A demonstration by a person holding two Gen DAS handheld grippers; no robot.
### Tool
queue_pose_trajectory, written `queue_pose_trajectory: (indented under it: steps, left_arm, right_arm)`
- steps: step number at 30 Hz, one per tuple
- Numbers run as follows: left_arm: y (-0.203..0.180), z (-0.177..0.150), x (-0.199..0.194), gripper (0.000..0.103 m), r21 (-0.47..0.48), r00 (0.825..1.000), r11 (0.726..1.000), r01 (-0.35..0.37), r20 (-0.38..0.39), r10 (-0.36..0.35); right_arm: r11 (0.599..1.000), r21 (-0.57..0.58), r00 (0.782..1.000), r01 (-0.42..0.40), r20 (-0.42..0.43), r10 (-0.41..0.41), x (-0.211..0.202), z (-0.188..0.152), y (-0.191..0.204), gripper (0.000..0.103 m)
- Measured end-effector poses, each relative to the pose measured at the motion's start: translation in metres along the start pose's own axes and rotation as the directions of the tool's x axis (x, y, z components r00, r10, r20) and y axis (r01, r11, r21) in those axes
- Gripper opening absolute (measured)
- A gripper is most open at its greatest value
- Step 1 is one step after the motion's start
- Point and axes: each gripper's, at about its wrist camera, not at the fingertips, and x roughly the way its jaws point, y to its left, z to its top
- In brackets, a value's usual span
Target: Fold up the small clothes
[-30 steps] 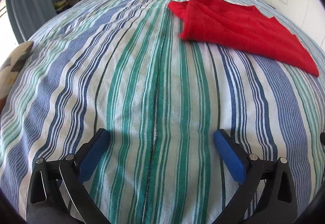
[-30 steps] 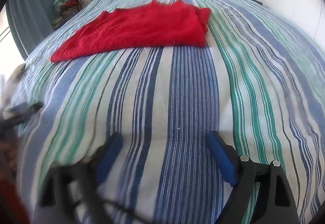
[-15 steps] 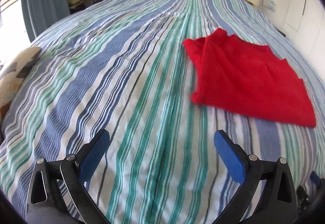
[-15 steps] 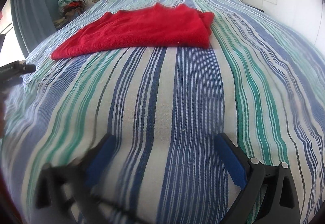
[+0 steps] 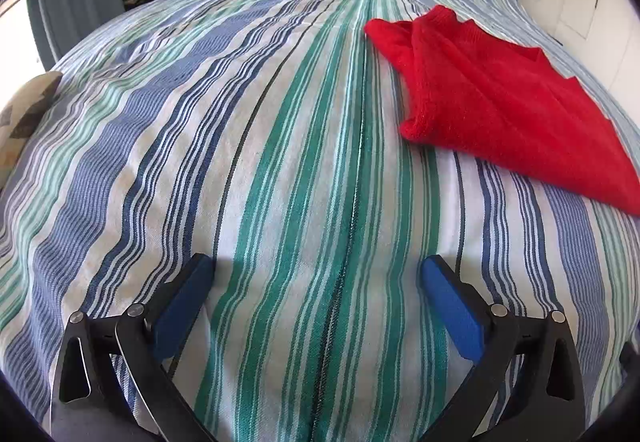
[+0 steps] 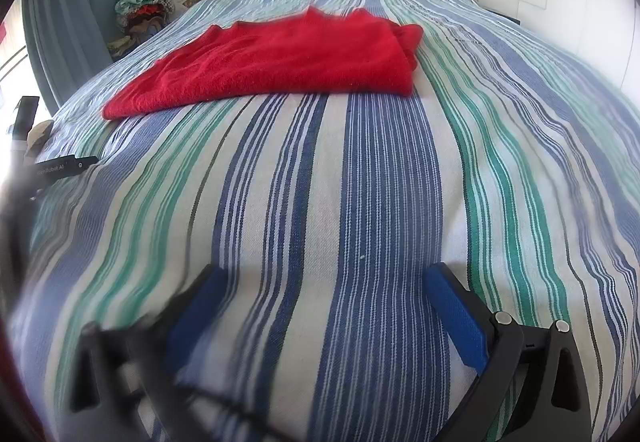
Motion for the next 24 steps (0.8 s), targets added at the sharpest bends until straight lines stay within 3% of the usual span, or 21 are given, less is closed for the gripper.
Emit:
queue_pose_trajectory:
  steps: [24]
  left_arm:
    - [0.0007, -0.0007, -0.0006, 0.103, 0.0, 1.0, 1.0, -0.001, 0.0, 0.001]
  right_arm:
    - [1.0, -0.006, 1.0, 0.002, 0.003, -0.002, -0.0007, 0.0005, 0.0001, 0.1]
